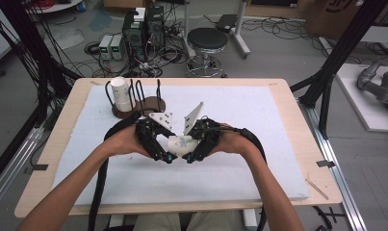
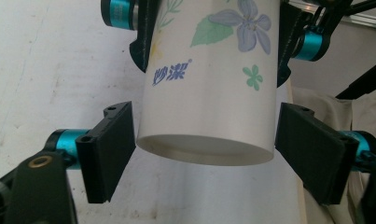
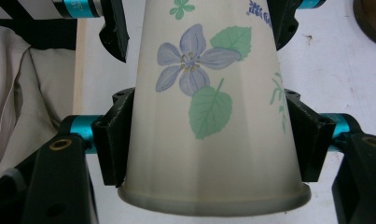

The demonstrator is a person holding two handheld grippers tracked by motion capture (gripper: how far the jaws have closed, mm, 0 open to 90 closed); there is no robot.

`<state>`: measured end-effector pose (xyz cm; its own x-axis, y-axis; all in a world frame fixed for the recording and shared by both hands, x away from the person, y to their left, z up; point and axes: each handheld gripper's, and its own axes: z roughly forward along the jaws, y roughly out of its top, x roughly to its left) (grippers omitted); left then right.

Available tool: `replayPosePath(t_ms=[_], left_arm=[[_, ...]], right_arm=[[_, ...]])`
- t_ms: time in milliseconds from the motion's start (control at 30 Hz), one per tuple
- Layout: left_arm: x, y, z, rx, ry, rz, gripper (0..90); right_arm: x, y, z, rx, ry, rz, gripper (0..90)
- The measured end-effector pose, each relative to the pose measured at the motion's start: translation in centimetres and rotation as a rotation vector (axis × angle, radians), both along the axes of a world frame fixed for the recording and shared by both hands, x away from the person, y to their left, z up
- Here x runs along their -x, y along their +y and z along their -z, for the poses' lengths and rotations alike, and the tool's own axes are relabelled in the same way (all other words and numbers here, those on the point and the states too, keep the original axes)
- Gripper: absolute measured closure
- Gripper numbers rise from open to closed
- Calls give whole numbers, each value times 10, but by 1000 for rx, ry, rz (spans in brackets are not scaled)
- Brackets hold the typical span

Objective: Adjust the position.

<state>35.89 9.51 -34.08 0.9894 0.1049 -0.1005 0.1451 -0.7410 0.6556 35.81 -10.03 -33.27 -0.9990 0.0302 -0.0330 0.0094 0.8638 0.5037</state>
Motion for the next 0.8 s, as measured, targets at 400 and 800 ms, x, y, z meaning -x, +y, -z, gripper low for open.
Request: replayPosePath(t_ms=[400,800], left_arm=[[-3,-1,2,8,-10,35,339],[-2,-1,2,7,-15,33,347]], right_arm=[[0,1,1,-4,-3,-7,290],[-1,1,2,5,0,-10,271]])
